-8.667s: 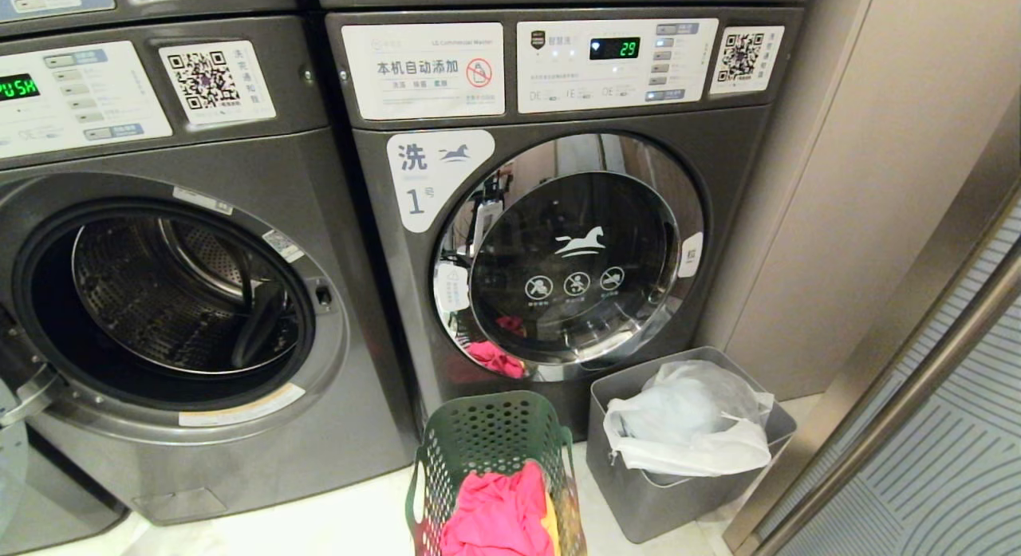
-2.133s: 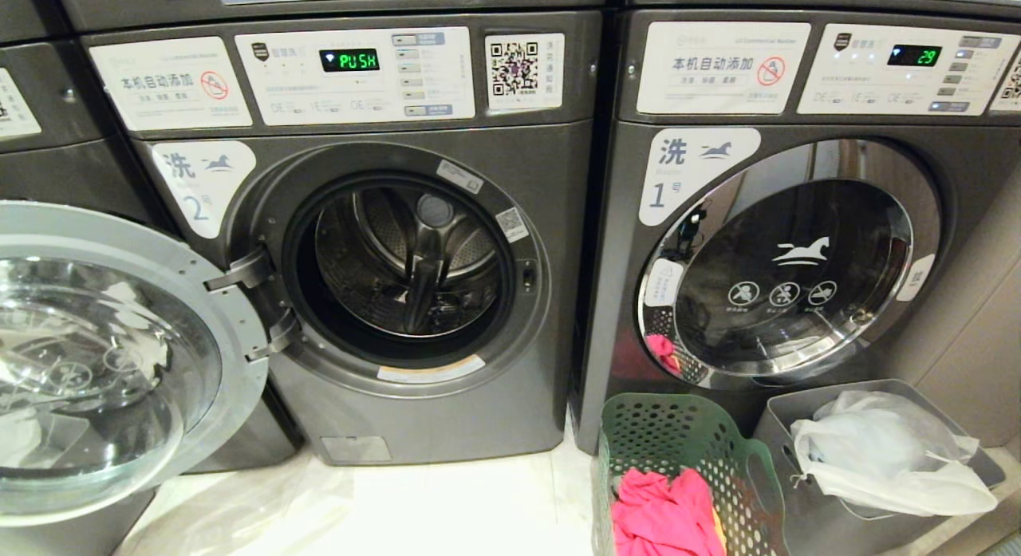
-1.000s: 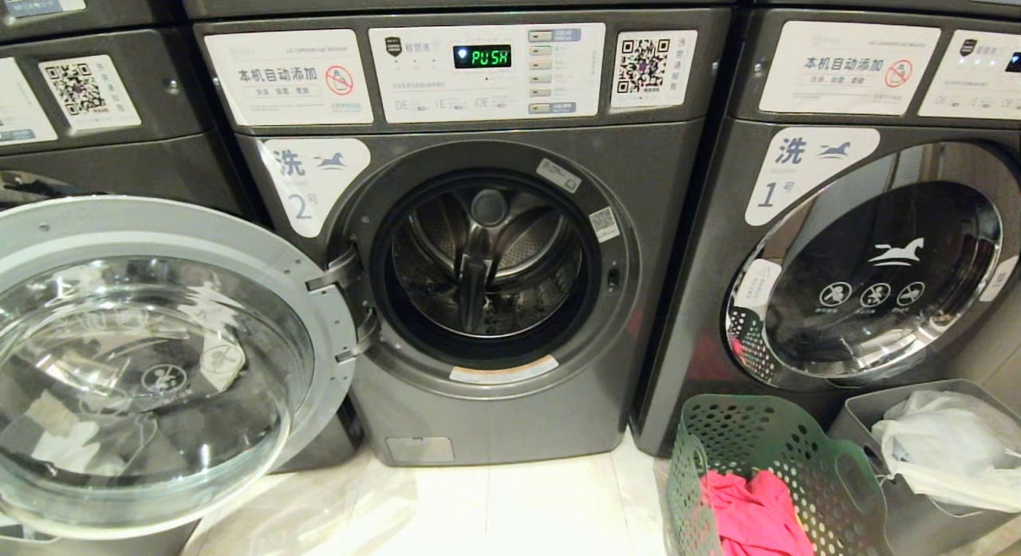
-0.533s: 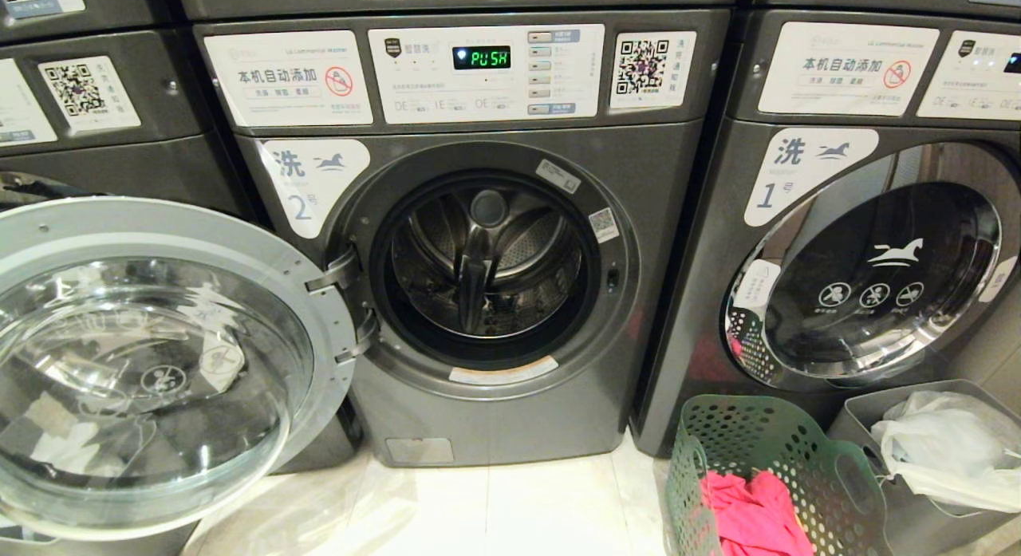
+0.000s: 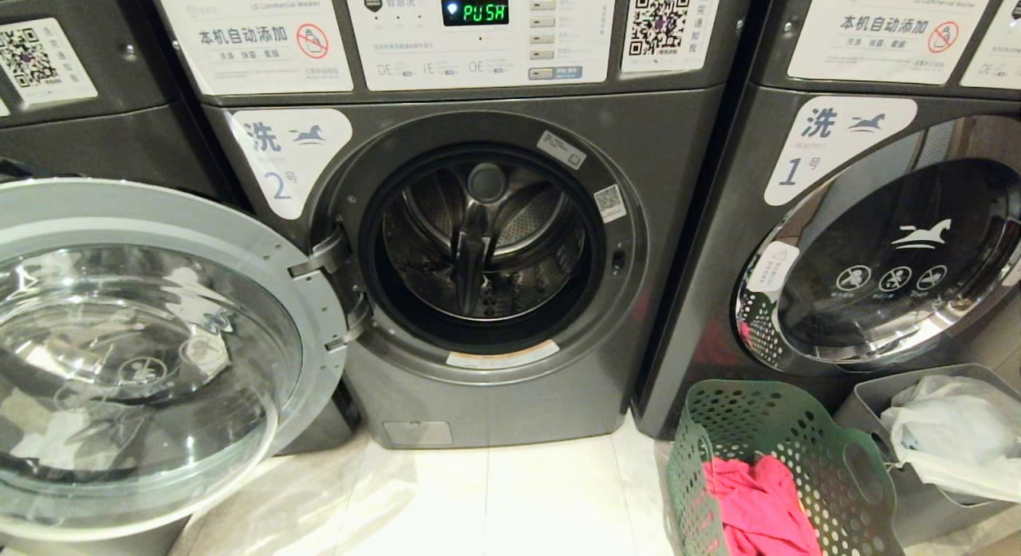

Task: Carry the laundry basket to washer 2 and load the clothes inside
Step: Place the clothes into the washing machine

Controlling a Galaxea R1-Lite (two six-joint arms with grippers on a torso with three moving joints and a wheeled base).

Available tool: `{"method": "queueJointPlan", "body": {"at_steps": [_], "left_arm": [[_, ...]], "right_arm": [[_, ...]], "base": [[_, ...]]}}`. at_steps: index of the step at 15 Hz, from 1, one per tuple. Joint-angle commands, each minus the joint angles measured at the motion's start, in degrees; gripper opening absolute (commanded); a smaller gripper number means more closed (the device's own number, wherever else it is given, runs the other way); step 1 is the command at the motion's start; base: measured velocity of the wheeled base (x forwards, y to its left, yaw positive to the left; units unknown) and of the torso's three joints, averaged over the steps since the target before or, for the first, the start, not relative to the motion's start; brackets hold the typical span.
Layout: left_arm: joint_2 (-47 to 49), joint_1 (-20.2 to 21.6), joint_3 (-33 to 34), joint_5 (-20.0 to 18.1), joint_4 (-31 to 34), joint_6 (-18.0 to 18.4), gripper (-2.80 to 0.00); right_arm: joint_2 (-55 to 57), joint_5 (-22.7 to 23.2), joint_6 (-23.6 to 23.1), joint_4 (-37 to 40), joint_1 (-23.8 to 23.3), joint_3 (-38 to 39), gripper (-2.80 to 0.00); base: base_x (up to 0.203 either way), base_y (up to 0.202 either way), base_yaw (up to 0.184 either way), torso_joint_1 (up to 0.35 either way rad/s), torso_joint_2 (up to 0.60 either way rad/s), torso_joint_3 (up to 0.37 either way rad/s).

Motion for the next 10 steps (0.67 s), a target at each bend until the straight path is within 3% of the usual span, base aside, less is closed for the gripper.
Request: {"method": "queueJointPlan", "body": {"at_steps": [1, 10], "left_arm": [[0.1, 0.0, 0.0, 0.0, 0.0, 0.0, -2.80], [0.1, 0.0, 0.0, 0.0, 0.0, 0.0, -2.80]], "right_arm": [[0.0, 0.2, -0.1, 0.1, 0.0, 0.0, -2.80], [0.0, -0.2, -0.1, 0.1, 0.0, 0.1, -2.80]], "base": [[0.000, 0.000, 0.000, 0.007, 0.00, -0.198], [0.000, 0.000, 0.000, 0.003, 0.00, -0.199]]}}
